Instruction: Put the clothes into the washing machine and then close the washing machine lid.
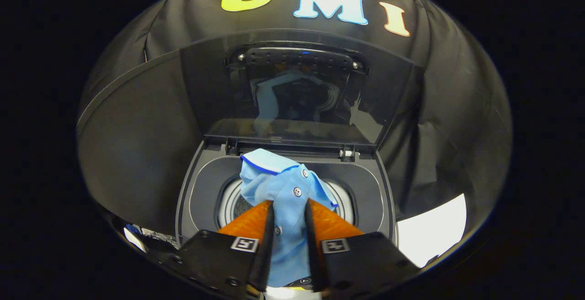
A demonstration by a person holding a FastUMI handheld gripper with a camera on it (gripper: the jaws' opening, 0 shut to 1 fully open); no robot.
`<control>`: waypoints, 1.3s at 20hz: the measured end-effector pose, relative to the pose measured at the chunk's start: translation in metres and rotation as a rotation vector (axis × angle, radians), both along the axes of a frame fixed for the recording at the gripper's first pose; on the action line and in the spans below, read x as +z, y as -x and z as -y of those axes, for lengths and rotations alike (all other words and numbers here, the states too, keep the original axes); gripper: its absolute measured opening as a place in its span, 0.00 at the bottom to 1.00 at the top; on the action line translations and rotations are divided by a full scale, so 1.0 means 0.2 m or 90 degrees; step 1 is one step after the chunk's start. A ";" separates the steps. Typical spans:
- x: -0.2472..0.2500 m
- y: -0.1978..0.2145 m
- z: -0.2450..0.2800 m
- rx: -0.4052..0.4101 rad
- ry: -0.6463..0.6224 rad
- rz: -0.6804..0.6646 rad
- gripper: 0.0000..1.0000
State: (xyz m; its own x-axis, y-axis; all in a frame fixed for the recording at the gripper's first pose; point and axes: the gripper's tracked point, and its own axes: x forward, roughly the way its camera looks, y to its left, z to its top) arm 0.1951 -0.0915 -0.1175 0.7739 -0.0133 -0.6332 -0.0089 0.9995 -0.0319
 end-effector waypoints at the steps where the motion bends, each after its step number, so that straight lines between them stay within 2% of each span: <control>1: 0.03 0.00 0.00 -0.004 0.001 0.010 0.65; 4: 0.07 -0.02 0.02 -0.023 0.005 0.034 0.97; 16: 0.18 -0.02 0.00 -0.016 -0.008 0.074 0.98; 19: 0.30 -0.04 -0.02 -0.019 -0.031 0.124 0.98; 26: 0.73 -0.12 -0.12 0.013 -0.066 0.281 0.98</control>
State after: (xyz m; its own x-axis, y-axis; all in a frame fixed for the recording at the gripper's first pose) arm 0.2194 -0.0677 0.0288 0.9694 0.0510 -0.2403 -0.0368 0.9973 0.0631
